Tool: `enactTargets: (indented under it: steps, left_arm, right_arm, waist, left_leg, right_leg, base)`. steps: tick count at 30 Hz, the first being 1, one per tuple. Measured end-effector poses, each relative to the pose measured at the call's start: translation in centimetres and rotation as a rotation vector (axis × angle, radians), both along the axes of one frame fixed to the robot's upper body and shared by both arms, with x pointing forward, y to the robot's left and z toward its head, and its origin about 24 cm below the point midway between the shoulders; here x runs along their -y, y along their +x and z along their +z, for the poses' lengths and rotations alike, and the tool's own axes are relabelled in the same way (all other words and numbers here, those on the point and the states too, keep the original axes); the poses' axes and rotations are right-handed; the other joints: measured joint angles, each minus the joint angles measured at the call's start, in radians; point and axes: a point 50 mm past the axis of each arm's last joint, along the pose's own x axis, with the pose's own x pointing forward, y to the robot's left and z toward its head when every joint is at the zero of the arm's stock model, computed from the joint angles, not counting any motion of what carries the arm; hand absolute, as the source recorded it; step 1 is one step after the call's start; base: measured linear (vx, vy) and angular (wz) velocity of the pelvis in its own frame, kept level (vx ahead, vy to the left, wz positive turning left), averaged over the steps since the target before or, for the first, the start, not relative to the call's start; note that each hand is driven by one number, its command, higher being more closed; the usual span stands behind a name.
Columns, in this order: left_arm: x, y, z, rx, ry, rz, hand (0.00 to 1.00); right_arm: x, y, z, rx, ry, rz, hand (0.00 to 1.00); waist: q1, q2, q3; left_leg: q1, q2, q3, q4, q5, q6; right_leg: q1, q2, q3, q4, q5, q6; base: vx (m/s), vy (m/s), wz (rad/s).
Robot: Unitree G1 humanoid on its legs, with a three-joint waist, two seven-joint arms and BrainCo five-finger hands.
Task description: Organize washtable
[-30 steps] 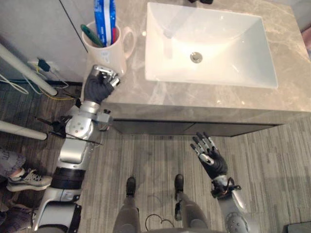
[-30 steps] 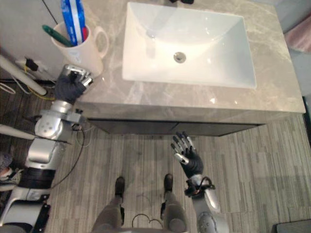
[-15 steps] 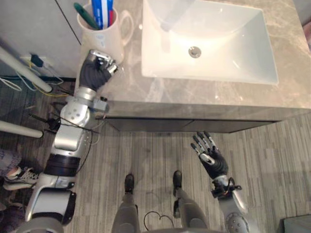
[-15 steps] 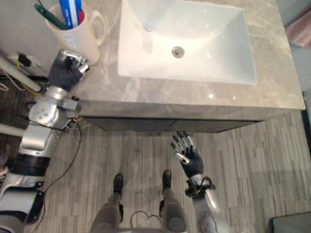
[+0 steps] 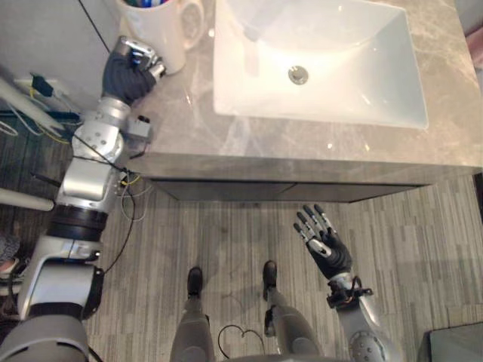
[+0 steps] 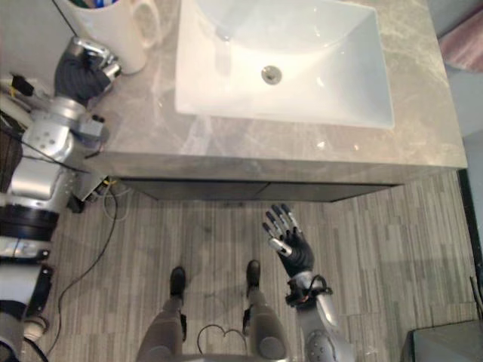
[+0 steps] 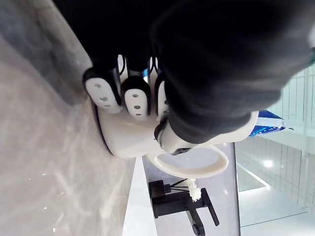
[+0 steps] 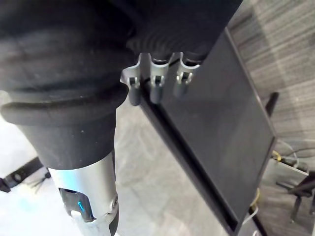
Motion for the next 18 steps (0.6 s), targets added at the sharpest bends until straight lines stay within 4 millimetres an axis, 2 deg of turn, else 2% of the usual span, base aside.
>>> enactTargets:
  steps: [5, 11, 18]
  left_arm:
    - [-0.2, 0.8, 1.9, 0.008, 0.030, 0.022, 1.00]
    - [-0.6, 1.0, 4.1, 0.044, 0.015, 0.033, 1.00]
    - [-0.7, 1.2, 4.3, 0.036, 0.030, 0.040, 1.00]
  right_arm:
    - [-0.1, -0.1, -0.2, -0.009, 0.022, 0.002, 0.00]
    - [-0.9, -0.3, -0.3, -0.018, 0.037, 0.035, 0.00]
    - [-1.0, -0.3, -0.4, -0.018, 0.038, 0.036, 0.00]
  waist:
    - [0.000, -0.004, 0.001]
    - [-0.021, -0.012, 0.003]
    - [-0.027, -0.022, 0.002]
  left_leg:
    - [-0.013, 0.000, -0.001, 0.004, 0.000, 0.000]
    - [-0.013, 0.000, 0.000, 0.005, 0.000, 0.000]
    - [-0.016, 0.001, 0.014, 0.005, 0.000, 0.000]
  right_leg:
    - [-0.010, 0.000, -0.001, 0.000, 0.002, -0.001]
    - [-0.011, 0.000, 0.001, 0.000, 0.003, -0.002]
    - [-0.022, 0.002, 0.018, -0.002, 0.010, -0.003]
  base:
    - [0.00, 0.000, 0.00]
    - [0.00, -0.001, -0.01]
    - [-0.02, -0.006, -0.06]
